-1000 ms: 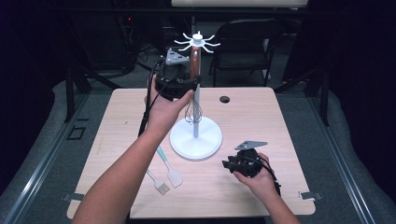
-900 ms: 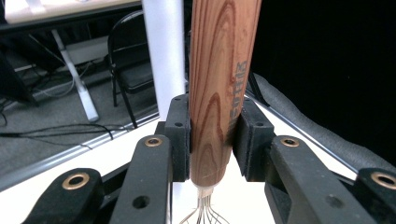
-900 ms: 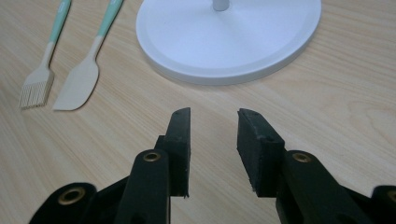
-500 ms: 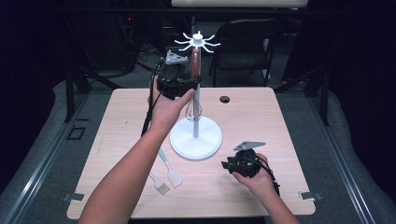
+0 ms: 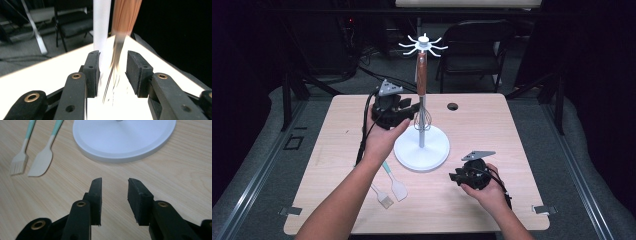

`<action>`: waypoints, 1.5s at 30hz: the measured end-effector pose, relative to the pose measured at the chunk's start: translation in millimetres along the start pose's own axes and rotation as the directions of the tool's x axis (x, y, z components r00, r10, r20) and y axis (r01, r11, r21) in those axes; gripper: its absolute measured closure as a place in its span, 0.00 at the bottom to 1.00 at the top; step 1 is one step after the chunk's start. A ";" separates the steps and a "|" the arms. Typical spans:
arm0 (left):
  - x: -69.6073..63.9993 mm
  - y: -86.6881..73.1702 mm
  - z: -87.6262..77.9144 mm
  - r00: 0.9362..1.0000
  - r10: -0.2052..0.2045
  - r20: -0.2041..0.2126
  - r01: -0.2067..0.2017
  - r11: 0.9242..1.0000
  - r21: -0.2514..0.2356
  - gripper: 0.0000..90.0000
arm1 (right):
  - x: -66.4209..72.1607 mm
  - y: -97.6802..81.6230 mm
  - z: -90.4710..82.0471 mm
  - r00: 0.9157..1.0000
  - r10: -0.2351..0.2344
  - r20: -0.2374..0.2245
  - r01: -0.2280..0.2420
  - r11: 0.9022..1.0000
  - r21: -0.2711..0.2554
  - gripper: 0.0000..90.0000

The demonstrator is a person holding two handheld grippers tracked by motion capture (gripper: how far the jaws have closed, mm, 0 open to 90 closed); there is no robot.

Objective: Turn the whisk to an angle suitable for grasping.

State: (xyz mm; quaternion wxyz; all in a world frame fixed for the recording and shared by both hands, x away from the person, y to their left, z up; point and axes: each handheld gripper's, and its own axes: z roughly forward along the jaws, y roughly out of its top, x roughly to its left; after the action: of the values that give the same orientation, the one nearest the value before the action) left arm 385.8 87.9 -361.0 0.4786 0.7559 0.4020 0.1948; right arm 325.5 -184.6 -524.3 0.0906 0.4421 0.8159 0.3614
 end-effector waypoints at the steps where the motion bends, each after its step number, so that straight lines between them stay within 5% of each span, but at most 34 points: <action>1: 4.4 -11.2 -0.9 1.000 -0.014 0.002 0.014 1.000 0.011 0.70 | 0.0 0.8 -0.1 1.000 0.003 -0.004 -0.003 1.000 -0.002 0.71; 11: 35.6 -77.0 -16.9 0.995 -0.097 -0.039 0.099 0.993 0.066 0.68 | 2.0 19.6 -2.9 0.999 -0.027 -0.022 0.027 0.999 0.033 0.70; 17: 52.5 -122.7 -27.4 0.978 -0.199 -0.062 0.203 0.978 0.052 0.68 | 4.9 38.1 -9.9 0.999 -0.042 -0.030 0.043 0.998 0.042 0.79; 21: 59.7 -147.3 -32.1 0.969 -0.225 -0.104 0.231 0.972 0.045 0.67 | 9.3 55.4 -16.8 0.997 -0.075 -0.027 0.075 0.997 0.012 0.86; 24: 66.3 -154.2 -34.5 0.968 -0.219 -0.122 0.230 0.970 0.080 0.66 | 13.1 69.5 -21.9 0.994 -0.112 -0.010 0.112 0.994 0.003 0.91; 33: 81.3 -161.2 -48.0 0.959 -0.255 -0.127 0.262 0.964 0.042 0.66 | 23.2 106.0 -34.0 0.988 -0.152 0.013 0.153 0.987 -0.055 1.00; 45: 90.8 -164.3 -54.3 0.951 -0.282 -0.128 0.287 0.958 0.022 0.66 | 29.6 148.3 -57.5 0.982 -0.176 0.072 0.189 0.955 -0.230 1.00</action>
State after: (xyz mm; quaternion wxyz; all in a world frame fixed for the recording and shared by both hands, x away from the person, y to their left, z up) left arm 334.2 226.7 -488.5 0.4605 0.6860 0.5394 0.1622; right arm 378.4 -139.0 -378.4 0.1962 0.3600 0.8020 0.4344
